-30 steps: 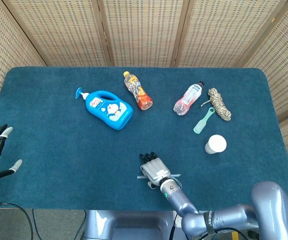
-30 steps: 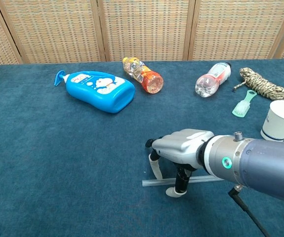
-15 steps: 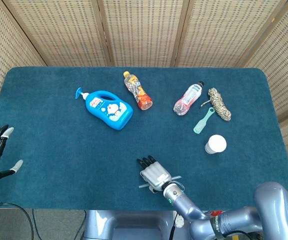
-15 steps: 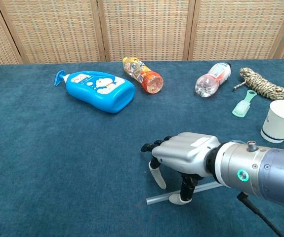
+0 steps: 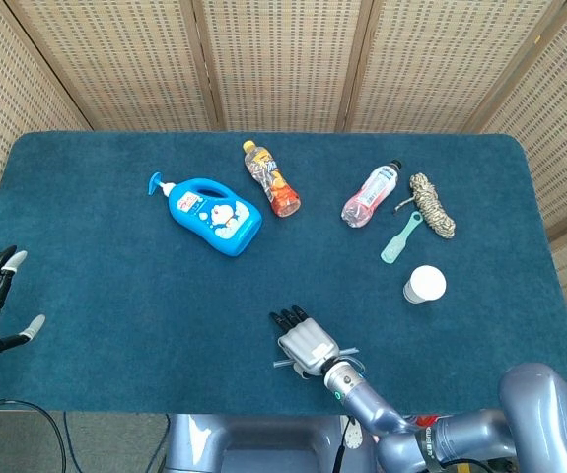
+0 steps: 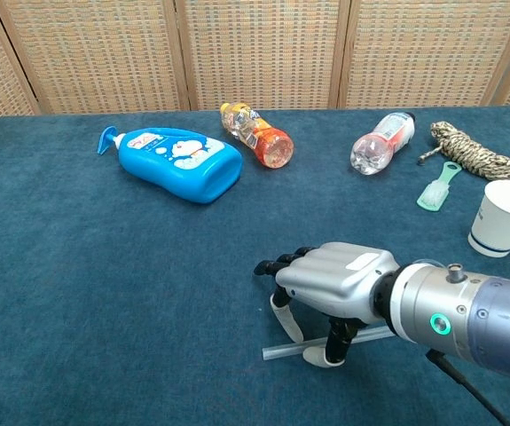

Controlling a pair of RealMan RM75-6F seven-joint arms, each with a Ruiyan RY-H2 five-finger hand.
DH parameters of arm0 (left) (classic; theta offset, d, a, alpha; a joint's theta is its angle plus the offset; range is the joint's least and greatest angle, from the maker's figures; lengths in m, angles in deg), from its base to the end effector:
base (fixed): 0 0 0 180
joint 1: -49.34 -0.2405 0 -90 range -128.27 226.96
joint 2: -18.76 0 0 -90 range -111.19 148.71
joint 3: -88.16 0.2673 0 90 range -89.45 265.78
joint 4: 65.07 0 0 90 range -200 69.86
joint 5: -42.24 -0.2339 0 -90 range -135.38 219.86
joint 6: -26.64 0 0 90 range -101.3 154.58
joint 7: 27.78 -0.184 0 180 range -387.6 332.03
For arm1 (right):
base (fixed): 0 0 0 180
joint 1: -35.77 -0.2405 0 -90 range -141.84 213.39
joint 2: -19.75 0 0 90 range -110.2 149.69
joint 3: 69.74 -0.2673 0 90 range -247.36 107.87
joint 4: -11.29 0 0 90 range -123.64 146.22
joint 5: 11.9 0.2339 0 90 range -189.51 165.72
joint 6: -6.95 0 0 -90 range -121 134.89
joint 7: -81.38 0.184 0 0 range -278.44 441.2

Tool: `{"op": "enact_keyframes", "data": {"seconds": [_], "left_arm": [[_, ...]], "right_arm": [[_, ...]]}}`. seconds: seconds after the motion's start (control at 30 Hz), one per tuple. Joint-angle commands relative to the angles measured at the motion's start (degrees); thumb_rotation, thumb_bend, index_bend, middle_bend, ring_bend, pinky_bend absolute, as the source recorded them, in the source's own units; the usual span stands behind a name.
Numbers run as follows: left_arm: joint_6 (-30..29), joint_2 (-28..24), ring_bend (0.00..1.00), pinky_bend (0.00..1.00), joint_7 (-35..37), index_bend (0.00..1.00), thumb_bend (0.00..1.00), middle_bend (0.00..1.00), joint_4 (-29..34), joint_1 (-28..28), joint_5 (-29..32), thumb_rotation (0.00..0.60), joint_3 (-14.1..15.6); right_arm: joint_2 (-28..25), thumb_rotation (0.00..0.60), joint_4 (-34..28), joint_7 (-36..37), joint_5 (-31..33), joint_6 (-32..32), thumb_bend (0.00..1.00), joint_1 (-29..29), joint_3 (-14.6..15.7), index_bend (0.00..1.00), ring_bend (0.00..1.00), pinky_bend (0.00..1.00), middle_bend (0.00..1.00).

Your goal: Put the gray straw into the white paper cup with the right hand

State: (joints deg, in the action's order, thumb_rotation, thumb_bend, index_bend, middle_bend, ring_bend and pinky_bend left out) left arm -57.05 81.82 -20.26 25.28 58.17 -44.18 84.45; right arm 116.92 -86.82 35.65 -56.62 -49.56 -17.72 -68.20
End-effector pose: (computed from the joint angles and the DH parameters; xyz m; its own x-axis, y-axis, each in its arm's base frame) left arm -0.3219 0.2510 0.1505 0.3220 -0.0129 0.9466 0.9435 -0.0785 -0.3220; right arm -0.0883 -0.2850 -0.1479 0.6821 -0.4163 0.6012 -0.7018 -0.6036 0.3783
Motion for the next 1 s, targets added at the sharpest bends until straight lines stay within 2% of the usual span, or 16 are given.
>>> {"op": "enact_keyframes", "data": {"seconds": [0.03,0.17,0.5,0.73,1.0], "left_arm": [[0.0,0.0,0.0,0.0,0.0,0.0,0.29,0.0,0.0,0.0,0.0,0.6,0.0],[0.0,0.1,0.0,0.0,-0.2,0.0,0.29,0.0,0.0,0.0,0.0,0.6,0.0],[0.2,0.1,0.0,0.0,-0.4,0.0,0.29,0.0,0.0,0.1,0.1,0.6,0.0],[0.3,0.1,0.0,0.0,-0.3,0.0,0.29,0.0,0.1,0.1,0.1,0.6,0.0],[0.2,0.0,0.0,0.0,-0.1,0.0,0.29,0.0,0.1,0.1,0.0,0.6,0.1]], "right_arm": [[0.0,0.6,0.0,-0.4,0.2,0.2,0.44,0.0,0.3,0.56,0.0,0.0,0.0],[0.1,0.6,0.4,-0.5,0.0,0.4,0.49,0.0,0.5,0.57,0.0,0.0,0.0],[-0.7,0.6,0.0,2.0,-2.7,0.4,0.49,0.8,-0.2,0.63,0.0,0.0,0.0],[-5.5,0.6,-4.8,9.0,-7.9,-0.5,0.49,1.7,-5.0,0.64,0.0,0.0,0.0],[-14.4,0.6,-10.9,20.3,-9.5,-0.9,0.49,3.8,-12.1,0.64,0.0,0.0,0.0]]}}
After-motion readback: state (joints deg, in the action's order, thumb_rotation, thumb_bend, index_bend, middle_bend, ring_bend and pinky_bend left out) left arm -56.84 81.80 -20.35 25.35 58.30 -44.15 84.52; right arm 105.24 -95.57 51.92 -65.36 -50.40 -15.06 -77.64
